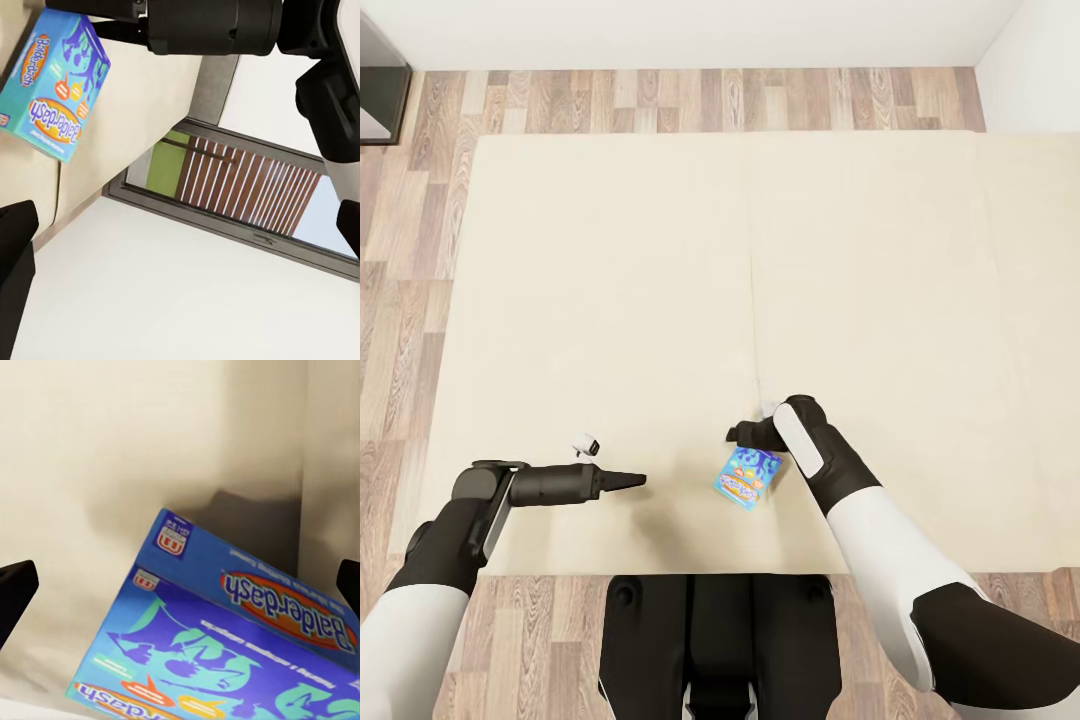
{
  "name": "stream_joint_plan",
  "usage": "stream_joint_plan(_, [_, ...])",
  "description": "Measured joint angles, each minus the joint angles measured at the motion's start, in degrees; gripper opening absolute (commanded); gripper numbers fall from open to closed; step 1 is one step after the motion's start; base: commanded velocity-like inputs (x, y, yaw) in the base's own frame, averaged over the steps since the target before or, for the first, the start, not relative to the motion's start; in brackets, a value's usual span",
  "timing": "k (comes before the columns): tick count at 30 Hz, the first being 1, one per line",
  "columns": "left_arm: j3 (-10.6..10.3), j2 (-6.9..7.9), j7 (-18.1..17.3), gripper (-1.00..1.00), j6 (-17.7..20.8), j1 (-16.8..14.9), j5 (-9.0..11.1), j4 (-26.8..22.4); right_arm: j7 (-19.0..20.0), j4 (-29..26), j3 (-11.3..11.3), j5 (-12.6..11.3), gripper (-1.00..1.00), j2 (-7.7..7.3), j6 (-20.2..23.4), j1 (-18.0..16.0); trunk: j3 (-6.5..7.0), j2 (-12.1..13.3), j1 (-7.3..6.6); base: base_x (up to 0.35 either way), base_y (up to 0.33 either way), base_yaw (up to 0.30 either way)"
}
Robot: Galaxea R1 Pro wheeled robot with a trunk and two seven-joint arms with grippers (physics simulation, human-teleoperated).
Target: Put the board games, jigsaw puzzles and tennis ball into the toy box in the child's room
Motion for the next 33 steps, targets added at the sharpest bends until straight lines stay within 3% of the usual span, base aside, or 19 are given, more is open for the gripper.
stream_joint_plan(17, [-0.1,-0.02,0.0,1.00,0.0,0.0,0.0,0.0,-0.1,0.0,-0.1,-0.4,1.00,0.00,3.5,0.0,0.00,0.0,0.00,0.000,0.000,0.000])
stream_joint_plan(25, [-0.1,-0.02,0.0,1.00,0.0,0.0,0.0,0.0,-0.4,0.0,0.0,-5.3,1.00,0.00,4.5,0.0,0.00,0.0,0.00,0.000,0.000,0.000])
stream_joint_plan(33, [-0.1,-0.02,0.0,1.00,0.0,0.0,0.0,0.0,-0.5,0.0,-0.1,-6.2,1.00,0.00,5.0,0.0,0.00,0.0,0.00,0.000,0.000,0.000])
